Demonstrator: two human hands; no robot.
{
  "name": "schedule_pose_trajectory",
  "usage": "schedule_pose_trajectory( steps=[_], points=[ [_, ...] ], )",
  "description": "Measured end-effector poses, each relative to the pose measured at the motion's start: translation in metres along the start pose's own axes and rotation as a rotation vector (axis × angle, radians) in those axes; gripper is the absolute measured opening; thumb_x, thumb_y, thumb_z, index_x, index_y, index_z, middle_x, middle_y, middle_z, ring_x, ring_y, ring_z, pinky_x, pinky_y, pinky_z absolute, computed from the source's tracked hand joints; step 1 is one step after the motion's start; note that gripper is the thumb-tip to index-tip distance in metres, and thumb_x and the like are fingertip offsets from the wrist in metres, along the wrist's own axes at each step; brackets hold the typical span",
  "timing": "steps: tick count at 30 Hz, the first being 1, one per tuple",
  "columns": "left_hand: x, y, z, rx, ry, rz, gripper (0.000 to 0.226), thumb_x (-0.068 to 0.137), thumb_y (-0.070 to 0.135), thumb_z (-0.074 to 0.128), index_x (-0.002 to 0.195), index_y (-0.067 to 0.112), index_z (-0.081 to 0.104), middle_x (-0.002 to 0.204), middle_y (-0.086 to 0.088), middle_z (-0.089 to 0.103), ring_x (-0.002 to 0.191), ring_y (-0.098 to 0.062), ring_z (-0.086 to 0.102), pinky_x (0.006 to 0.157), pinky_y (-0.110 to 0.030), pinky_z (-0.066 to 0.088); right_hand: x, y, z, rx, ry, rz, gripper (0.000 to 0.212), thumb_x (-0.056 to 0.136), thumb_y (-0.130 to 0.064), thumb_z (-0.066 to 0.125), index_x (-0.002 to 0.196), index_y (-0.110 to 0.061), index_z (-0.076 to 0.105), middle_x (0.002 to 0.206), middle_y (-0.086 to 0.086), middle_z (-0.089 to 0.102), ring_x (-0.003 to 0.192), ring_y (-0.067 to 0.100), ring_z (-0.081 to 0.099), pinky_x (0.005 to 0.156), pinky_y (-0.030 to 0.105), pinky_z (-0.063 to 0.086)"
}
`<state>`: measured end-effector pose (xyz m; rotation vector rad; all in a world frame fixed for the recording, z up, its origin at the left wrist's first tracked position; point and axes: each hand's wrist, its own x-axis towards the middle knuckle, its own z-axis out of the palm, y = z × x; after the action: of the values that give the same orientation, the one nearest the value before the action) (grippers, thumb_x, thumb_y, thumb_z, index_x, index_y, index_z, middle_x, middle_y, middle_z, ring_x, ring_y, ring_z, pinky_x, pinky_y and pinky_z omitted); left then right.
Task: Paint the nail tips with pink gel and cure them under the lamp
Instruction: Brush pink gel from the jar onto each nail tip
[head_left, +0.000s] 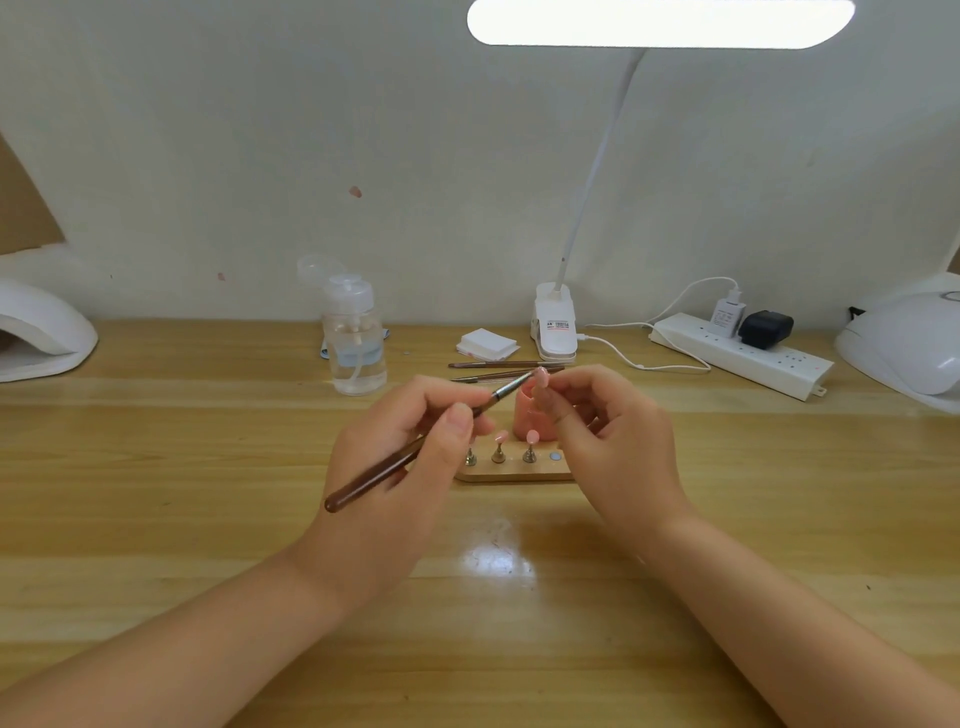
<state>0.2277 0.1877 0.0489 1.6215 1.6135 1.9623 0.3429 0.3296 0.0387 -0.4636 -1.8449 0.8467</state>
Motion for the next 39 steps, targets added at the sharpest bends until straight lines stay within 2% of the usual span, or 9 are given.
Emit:
schedule_pose_trajectory(
  steps=[2, 7, 17, 23, 26, 28, 31, 35, 39],
  points=[
    [0.0006, -0.0006, 0.0016, 0.0, -0.01, -0.012, 0.022, 0.091, 0.038, 0.05, 0.104, 0.031, 0.067, 0.096, 0.007, 0.072, 0.094, -0.016, 0.069, 0.081, -0.03, 0.056, 0.0003, -0.0012, 0.0003, 0.002, 0.008, -0.008, 0.009, 0.09, -0.018, 0.067, 0.087, -0.009, 0.069, 0.07, 0.0, 0.07, 0.053, 0.002, 0.056, 0.051, 0.017, 0.042],
    [-0.0013, 0.0001, 0.0001, -0.03, -0.037, 0.009, 0.023, 0.088, 0.03, 0.048, 0.093, 0.02, 0.068, 0.084, 0.001, 0.072, 0.082, -0.01, 0.068, 0.072, -0.017, 0.051, 0.0002, -0.0008, -0.0008, 0.031, -0.021, 0.027, 0.011, 0.091, -0.019, 0.065, 0.091, -0.009, 0.069, 0.077, 0.002, 0.072, 0.065, 0.019, 0.069, 0.062, 0.046, 0.053],
    [0.0052, -0.0032, 0.0005, -0.029, 0.069, -0.039, 0.016, 0.095, 0.023, 0.051, 0.096, 0.021, 0.067, 0.085, 0.005, 0.073, 0.08, -0.005, 0.068, 0.071, -0.013, 0.05, 0.0005, 0.0011, 0.0009, 0.089, -0.055, 0.02, 0.007, 0.09, -0.014, 0.066, 0.092, -0.007, 0.067, 0.079, 0.006, 0.071, 0.067, 0.032, 0.065, 0.062, 0.054, 0.052],
    [0.0017, -0.0032, 0.0008, -0.025, 0.013, -0.015, 0.022, 0.09, 0.036, 0.052, 0.105, 0.031, 0.067, 0.097, 0.007, 0.073, 0.096, -0.012, 0.069, 0.081, -0.023, 0.054, 0.0006, -0.0001, 0.0007, 0.07, -0.05, 0.022, 0.009, 0.09, -0.017, 0.067, 0.092, -0.008, 0.068, 0.078, 0.004, 0.072, 0.066, 0.027, 0.067, 0.063, 0.051, 0.053],
    [0.0004, -0.0029, 0.0005, 0.019, -0.022, -0.005, 0.024, 0.088, 0.034, 0.053, 0.105, 0.033, 0.07, 0.098, 0.008, 0.073, 0.099, -0.019, 0.069, 0.087, -0.034, 0.055, 0.0012, -0.0011, 0.0003, 0.034, -0.022, 0.019, 0.008, 0.09, -0.018, 0.067, 0.089, -0.01, 0.068, 0.075, 0.001, 0.071, 0.062, 0.018, 0.066, 0.057, 0.04, 0.052],
    [-0.0002, -0.0025, -0.0009, 0.027, -0.025, 0.006, 0.024, 0.086, 0.033, 0.052, 0.1, 0.033, 0.071, 0.094, 0.01, 0.073, 0.096, -0.02, 0.069, 0.085, -0.031, 0.055, 0.0017, -0.0023, -0.0003, 0.023, -0.006, 0.006, 0.009, 0.09, -0.019, 0.066, 0.087, -0.01, 0.067, 0.071, 0.001, 0.071, 0.06, 0.016, 0.066, 0.054, 0.03, 0.049],
    [-0.0007, -0.0013, -0.0019, 0.024, -0.006, 0.032, 0.022, 0.086, 0.032, 0.05, 0.097, 0.033, 0.069, 0.09, 0.01, 0.072, 0.089, -0.016, 0.069, 0.078, -0.025, 0.055, 0.0023, -0.0035, -0.0008, 0.023, 0.001, -0.012, 0.01, 0.091, -0.018, 0.065, 0.086, -0.01, 0.067, 0.069, 0.001, 0.07, 0.059, 0.015, 0.064, 0.052, 0.028, 0.047],
    [0.0001, -0.0004, 0.0015, 0.015, 0.008, 0.011, 0.022, 0.089, 0.036, 0.052, 0.104, 0.035, 0.068, 0.101, 0.01, 0.073, 0.101, -0.019, 0.068, 0.087, -0.031, 0.054, 0.002, -0.0042, -0.0005, -0.005, 0.025, -0.036, 0.005, 0.089, -0.015, 0.069, 0.085, -0.012, 0.069, 0.071, -0.003, 0.069, 0.054, 0.003, 0.057, 0.049, 0.013, 0.039],
    [-0.0001, 0.0003, 0.0012, 0.059, -0.023, 0.013, 0.024, 0.087, 0.035, 0.053, 0.104, 0.033, 0.069, 0.098, 0.01, 0.073, 0.1, -0.021, 0.068, 0.087, -0.036, 0.054, 0.0018, -0.0033, -0.0008, -0.015, 0.025, -0.048, 0.005, 0.09, -0.014, 0.068, 0.085, -0.012, 0.068, 0.07, -0.001, 0.069, 0.055, 0.007, 0.061, 0.048, 0.018, 0.043]
  ],
)
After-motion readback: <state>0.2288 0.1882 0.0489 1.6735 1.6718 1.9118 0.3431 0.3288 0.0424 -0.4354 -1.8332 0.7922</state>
